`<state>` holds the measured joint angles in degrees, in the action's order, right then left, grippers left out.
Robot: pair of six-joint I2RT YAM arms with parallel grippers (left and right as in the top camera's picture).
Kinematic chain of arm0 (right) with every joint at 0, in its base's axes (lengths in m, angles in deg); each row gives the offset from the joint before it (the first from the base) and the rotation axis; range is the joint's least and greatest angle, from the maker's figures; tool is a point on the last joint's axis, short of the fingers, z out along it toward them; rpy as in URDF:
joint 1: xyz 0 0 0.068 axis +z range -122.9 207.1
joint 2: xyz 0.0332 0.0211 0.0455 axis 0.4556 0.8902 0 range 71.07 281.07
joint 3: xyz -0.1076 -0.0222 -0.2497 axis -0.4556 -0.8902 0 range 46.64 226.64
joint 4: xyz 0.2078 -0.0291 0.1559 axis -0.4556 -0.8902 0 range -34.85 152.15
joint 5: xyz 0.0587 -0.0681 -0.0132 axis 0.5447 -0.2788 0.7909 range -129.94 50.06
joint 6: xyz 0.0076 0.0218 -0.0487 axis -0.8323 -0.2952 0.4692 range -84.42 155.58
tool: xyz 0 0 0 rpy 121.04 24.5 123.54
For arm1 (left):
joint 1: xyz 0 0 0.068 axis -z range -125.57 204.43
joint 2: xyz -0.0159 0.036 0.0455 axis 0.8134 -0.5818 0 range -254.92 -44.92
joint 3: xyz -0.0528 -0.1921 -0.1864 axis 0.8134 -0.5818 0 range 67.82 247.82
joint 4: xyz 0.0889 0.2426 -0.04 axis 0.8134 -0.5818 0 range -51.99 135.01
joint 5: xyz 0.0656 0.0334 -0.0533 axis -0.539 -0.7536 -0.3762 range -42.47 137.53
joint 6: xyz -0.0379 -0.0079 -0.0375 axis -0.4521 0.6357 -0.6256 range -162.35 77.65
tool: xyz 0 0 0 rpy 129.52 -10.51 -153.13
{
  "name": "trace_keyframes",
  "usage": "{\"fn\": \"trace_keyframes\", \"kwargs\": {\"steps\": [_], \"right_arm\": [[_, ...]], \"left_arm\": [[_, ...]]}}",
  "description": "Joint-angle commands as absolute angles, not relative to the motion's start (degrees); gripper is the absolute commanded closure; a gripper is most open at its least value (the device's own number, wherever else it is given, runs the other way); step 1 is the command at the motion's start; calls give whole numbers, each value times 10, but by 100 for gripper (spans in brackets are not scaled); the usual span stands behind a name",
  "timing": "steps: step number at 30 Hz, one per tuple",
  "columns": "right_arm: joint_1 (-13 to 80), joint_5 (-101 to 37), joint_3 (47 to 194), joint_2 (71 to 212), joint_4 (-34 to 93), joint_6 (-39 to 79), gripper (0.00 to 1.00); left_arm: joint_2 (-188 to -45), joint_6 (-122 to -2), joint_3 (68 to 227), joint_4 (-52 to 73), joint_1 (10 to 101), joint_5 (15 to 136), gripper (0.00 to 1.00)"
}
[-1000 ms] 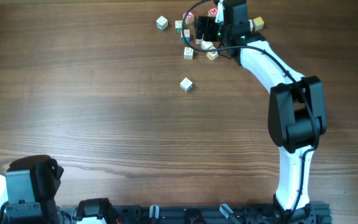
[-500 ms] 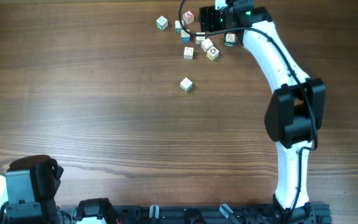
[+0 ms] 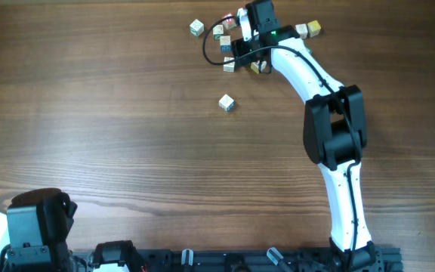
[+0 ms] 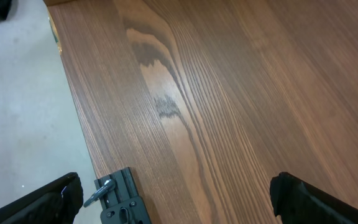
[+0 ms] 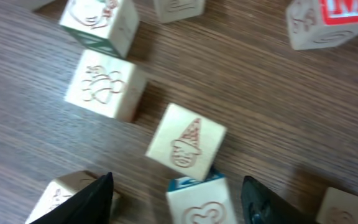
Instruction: Form a circle
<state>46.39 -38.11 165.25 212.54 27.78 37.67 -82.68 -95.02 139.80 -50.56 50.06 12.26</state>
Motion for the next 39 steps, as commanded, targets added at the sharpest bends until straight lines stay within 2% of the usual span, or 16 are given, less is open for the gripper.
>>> {"fn": "trace_keyframes", "kwargs": {"steps": [1,15,19,24,32,39], "right_arm": [[459,-406,1657,2134,271,393,35],[451,-403,1657,2158,282,401,51],[451,-403,1657,2158,287,401,64],[451,-403,1681,2156,280,398,72],[451,-403,1687,2040,217,399,72],[453,-403,1687,1927,93,401,72]], "left_arm": [[-826,-957,1397,-504,496,121,0],[-826,-957,1397,-504,496,121,0],[-826,-957,1397,-505,496,121,0],[-826,-957,1397,-504,496,121,0],[-826,-957,1397,-504,496,121,0],[-826,-957,1397,-504,496,121,0]]}}
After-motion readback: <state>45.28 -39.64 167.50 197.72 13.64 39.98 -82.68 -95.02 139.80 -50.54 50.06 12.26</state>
